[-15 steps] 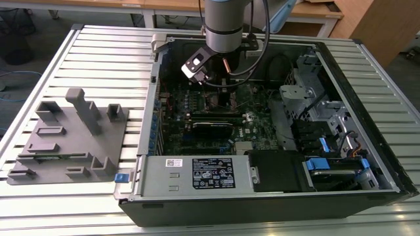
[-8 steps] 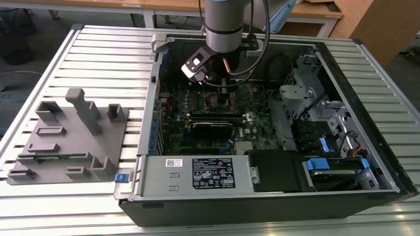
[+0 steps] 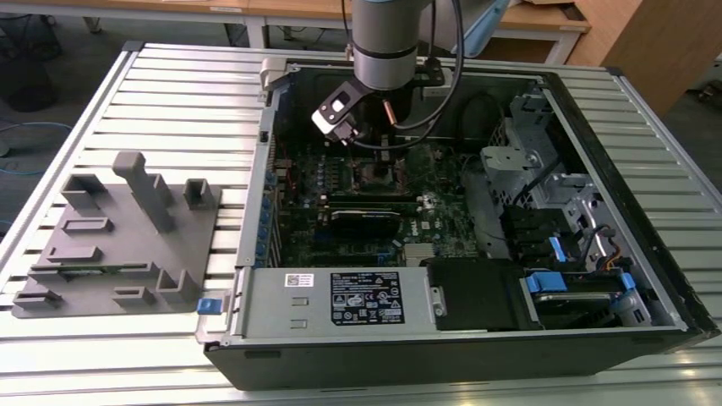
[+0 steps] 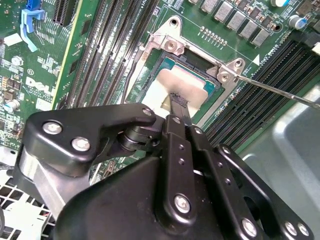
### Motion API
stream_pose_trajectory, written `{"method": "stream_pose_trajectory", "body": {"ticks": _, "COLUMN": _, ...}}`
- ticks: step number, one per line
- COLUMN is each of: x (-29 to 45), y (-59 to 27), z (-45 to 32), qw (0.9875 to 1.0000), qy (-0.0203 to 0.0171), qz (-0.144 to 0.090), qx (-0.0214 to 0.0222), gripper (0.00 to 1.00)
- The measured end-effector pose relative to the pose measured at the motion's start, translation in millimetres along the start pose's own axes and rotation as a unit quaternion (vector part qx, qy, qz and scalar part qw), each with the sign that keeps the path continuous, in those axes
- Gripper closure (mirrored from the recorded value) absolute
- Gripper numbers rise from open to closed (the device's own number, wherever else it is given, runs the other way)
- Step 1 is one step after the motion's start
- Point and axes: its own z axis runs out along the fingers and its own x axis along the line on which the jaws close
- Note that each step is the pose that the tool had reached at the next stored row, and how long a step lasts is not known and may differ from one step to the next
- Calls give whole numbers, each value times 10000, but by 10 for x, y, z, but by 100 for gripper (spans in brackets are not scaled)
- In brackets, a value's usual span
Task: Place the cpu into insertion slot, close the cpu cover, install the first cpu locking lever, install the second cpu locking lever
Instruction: 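Place the cpu into insertion slot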
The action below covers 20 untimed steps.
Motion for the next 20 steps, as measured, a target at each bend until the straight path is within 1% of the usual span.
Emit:
{"method": "stream_pose_trajectory", "body": {"ticks": 2, "x": 0, "y": 0, "z": -1, "qw": 10000, "qy": 0, "qz": 0, "qx": 0, "gripper": 89}}
{"method": "stream_pose_trajectory", "body": {"ticks": 3, "x": 0, "y": 1, "z": -1, "qw": 10000, "qy": 4, "qz": -1, "qx": 20, "gripper": 89}}
{"method": "stream_pose_trajectory", "body": {"ticks": 5, "x": -1, "y": 3, "z": 2, "qw": 9999, "qy": 31, "qz": 1, "qx": 145, "gripper": 89}}
{"method": "stream_pose_trajectory", "body": {"ticks": 6, "x": -1, "y": 3, "z": 2, "qw": 9999, "qy": 36, "qz": 2, "qx": 161, "gripper": 89}}
{"method": "stream_pose_trajectory", "body": {"ticks": 18, "x": 0, "y": 3, "z": 4, "qw": 9999, "qy": 37, "qz": 48, "qx": 161, "gripper": 89}}
{"method": "stream_pose_trajectory", "body": {"ticks": 20, "x": 0, "y": 3, "z": 5, "qw": 9998, "qy": 42, "qz": 48, "qx": 189, "gripper": 89}}
